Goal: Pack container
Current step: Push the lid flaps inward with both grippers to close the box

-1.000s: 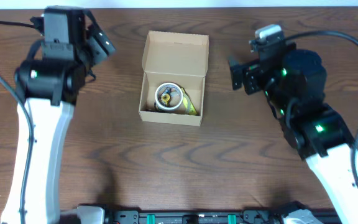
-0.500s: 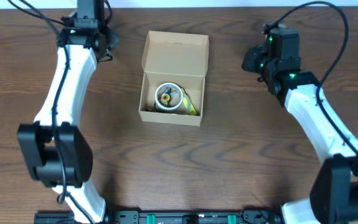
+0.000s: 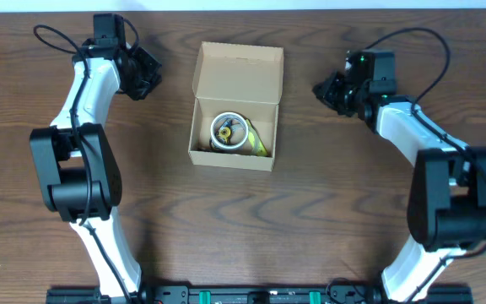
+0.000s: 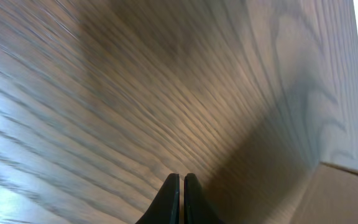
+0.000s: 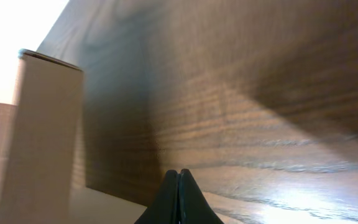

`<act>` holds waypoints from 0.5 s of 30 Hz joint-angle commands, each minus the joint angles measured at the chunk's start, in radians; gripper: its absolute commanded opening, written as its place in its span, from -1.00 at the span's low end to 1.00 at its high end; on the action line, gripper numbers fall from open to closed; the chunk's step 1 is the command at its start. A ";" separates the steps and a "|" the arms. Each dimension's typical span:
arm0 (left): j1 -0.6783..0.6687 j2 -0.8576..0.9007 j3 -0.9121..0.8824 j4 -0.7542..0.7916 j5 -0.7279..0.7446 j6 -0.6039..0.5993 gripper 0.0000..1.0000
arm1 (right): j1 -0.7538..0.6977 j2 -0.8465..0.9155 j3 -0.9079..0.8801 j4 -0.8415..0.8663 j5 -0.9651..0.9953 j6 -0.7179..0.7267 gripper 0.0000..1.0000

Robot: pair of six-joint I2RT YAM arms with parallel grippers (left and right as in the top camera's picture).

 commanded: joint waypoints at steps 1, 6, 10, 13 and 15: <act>-0.005 0.034 0.016 0.000 0.128 -0.016 -0.89 | -0.004 0.043 0.014 0.008 -0.107 0.087 -0.97; -0.010 0.050 0.016 0.000 0.177 -0.018 -0.89 | -0.033 0.056 0.014 0.003 -0.141 0.129 -0.97; -0.032 0.050 0.016 0.004 0.176 -0.016 -0.89 | -0.039 0.056 0.014 0.000 -0.130 0.124 -0.97; -0.056 0.050 0.016 0.027 0.176 -0.015 -0.89 | -0.039 0.056 0.014 0.021 -0.129 0.105 -0.97; -0.071 0.050 0.016 0.070 0.176 -0.016 -0.89 | -0.036 0.061 0.014 0.058 -0.126 0.106 -0.97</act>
